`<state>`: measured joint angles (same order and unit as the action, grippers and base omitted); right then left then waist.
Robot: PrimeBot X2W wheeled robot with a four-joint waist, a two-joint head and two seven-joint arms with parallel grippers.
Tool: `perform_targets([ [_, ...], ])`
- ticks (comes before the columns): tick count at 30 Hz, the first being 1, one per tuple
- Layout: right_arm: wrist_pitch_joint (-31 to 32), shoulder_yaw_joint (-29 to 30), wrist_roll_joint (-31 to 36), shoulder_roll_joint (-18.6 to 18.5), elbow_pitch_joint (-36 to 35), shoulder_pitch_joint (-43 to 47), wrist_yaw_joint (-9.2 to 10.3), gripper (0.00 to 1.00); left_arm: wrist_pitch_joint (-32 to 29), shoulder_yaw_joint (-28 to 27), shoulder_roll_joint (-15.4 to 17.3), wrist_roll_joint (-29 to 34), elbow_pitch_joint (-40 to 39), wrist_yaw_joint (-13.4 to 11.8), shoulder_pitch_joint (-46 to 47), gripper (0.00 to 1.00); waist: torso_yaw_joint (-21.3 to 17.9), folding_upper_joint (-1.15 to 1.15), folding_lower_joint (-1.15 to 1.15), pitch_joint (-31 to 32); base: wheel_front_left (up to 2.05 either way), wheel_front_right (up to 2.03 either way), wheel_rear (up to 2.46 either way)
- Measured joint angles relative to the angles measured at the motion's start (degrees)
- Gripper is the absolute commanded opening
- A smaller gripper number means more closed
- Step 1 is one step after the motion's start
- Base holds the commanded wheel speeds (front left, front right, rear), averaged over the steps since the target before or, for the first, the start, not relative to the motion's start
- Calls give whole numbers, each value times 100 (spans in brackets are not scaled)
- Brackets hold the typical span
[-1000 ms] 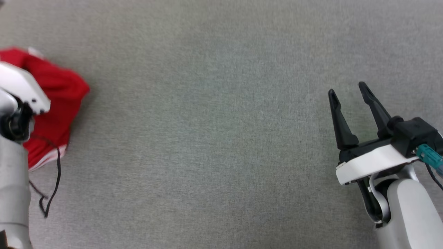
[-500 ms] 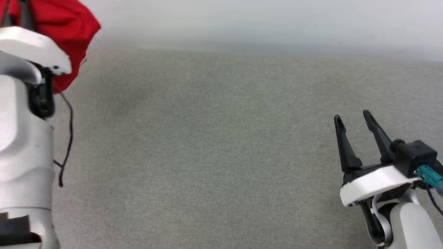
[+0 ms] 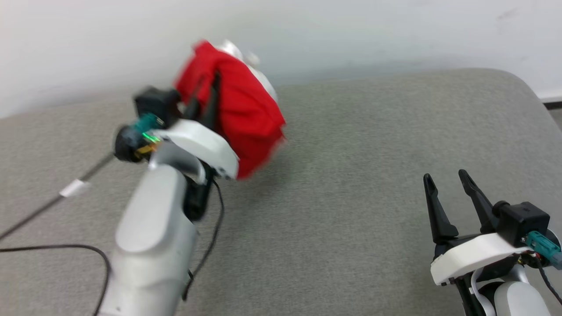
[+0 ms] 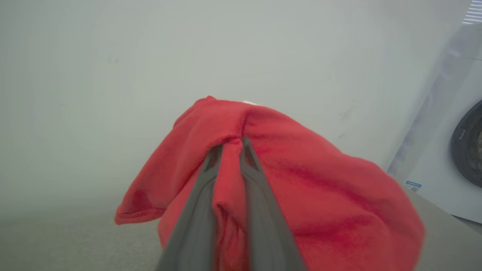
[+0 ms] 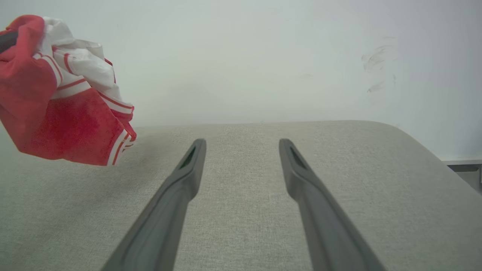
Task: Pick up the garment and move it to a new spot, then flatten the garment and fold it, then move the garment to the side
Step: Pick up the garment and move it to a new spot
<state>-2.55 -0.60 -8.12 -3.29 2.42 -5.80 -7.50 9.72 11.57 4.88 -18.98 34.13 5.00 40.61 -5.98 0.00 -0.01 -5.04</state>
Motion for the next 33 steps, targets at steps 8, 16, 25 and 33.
perform_targets([
  [8,-66,-21,-91,21,4,-19,0,100,-141,1401,-208,-182,319,162,-960,0,-368,0,0,-298,0,0,0],
  [16,-224,7,-191,31,208,-128,0,100,204,2136,-196,-322,185,130,-1078,100,-257,0,1,-519,0,0,0],
  [25,-190,101,-123,33,235,-135,0,100,512,1664,-9,-218,-714,-369,-1135,100,162,0,1,-312,0,0,0],
  [33,-58,108,-67,35,137,-4,0,100,527,691,492,-374,-1240,-1036,-1845,100,422,0,0,-68,0,0,0],
])
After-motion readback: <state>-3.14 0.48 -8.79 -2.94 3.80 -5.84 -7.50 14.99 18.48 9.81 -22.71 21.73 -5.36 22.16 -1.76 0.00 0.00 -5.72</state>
